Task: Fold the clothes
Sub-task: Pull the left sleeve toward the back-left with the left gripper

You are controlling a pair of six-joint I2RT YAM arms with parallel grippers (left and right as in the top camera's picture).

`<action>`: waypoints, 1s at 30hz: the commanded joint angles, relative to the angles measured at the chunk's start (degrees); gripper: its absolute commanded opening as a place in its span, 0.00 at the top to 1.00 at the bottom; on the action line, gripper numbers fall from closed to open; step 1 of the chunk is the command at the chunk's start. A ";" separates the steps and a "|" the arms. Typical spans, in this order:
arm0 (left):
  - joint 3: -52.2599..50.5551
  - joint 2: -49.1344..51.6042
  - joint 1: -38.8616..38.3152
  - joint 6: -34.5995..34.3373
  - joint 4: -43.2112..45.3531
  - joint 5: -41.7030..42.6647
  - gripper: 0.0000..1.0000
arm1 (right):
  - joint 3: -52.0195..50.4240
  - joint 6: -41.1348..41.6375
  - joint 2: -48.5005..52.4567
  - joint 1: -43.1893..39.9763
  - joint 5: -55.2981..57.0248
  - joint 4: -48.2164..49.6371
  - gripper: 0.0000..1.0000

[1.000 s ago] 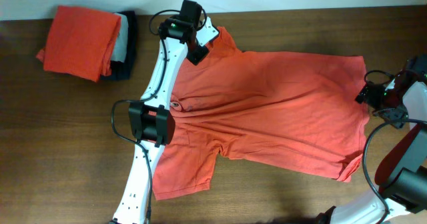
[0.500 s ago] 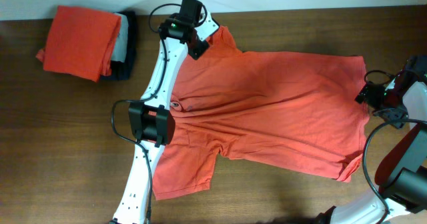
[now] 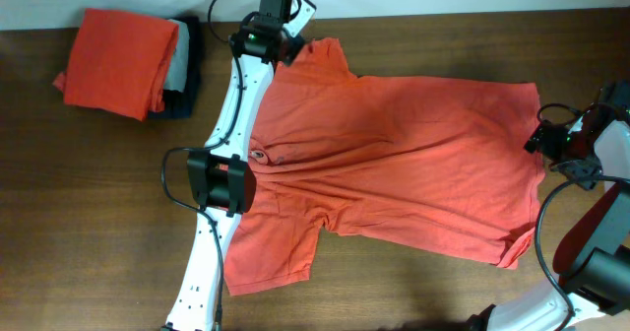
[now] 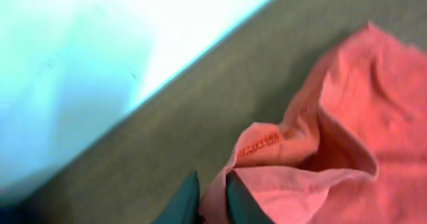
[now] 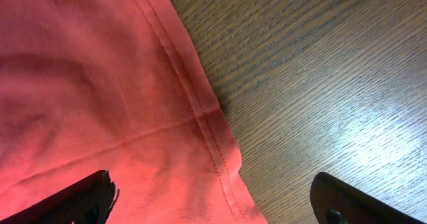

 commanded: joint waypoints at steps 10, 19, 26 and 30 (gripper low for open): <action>0.46 6.36 1.18 -11.32 9.81 -0.20 0.83 | 0.98 0.24 0.11 -0.04 0.52 0.00 0.01; 0.48 6.54 2.95 -20.11 20.87 3.76 0.71 | 0.98 0.24 0.11 -0.04 0.52 0.00 0.01; 0.50 2.67 3.63 -20.11 16.92 3.98 0.36 | 0.98 0.24 0.11 -0.04 0.52 0.00 0.01; 0.50 -3.37 3.21 -20.09 7.80 6.91 0.55 | 0.98 0.24 0.11 -0.04 0.52 0.00 0.01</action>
